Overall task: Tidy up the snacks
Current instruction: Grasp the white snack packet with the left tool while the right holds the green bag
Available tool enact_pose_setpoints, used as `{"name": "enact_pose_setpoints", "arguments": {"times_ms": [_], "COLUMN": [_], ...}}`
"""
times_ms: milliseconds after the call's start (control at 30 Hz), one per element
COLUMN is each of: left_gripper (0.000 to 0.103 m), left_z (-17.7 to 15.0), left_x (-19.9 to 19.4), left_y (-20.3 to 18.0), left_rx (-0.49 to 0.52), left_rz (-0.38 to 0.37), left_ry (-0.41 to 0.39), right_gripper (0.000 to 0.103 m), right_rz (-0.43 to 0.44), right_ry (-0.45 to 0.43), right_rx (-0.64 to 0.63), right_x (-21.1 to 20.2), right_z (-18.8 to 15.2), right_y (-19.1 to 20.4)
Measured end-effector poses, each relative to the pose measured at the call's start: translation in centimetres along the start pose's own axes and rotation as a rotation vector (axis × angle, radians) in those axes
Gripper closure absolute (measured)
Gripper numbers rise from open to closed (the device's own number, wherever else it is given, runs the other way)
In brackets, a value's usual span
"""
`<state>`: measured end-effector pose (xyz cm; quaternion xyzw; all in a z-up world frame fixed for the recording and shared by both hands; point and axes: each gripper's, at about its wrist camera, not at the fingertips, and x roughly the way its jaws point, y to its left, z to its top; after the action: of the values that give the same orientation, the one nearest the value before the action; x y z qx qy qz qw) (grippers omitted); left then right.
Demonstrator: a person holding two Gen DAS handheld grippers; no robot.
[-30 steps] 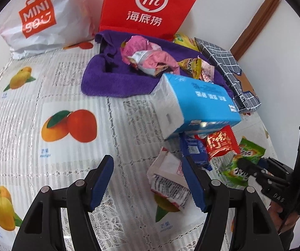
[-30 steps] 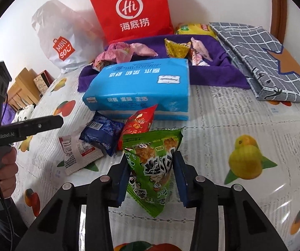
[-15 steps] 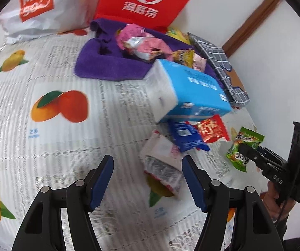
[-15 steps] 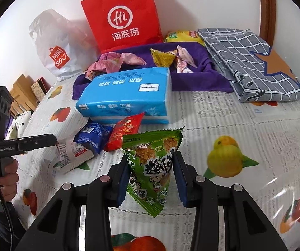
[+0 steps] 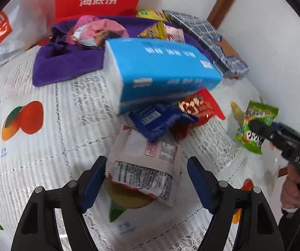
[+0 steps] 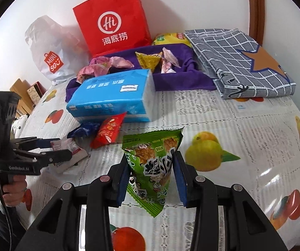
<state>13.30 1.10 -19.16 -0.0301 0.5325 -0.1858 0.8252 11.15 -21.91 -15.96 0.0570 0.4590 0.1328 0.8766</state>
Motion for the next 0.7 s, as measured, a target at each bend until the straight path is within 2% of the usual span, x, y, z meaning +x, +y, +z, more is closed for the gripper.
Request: {"name": "enact_pose_setpoints", "arguments": {"times_ms": [233, 400, 700], "left_gripper": [0.024, 0.042, 0.044], "left_z": [-0.3, -0.8, -2.3], "left_x": [1.5, 0.7, 0.4], "left_y": [-3.2, -3.4, -4.0], "left_rx": [0.130, 0.125, 0.087], "left_rz": [0.176, 0.173, 0.206], "left_ry": [-0.013, -0.044, -0.138], "right_gripper": [0.063, 0.064, 0.064], "right_rz": [0.016, 0.016, -0.002], "right_ry": [0.001, -0.010, 0.019], "right_rx": [0.013, 0.009, -0.049], "right_x": [0.3, -0.1, 1.5], "right_z": [-0.2, -0.2, -1.1], "right_y": [-0.3, -0.4, 0.4]}}
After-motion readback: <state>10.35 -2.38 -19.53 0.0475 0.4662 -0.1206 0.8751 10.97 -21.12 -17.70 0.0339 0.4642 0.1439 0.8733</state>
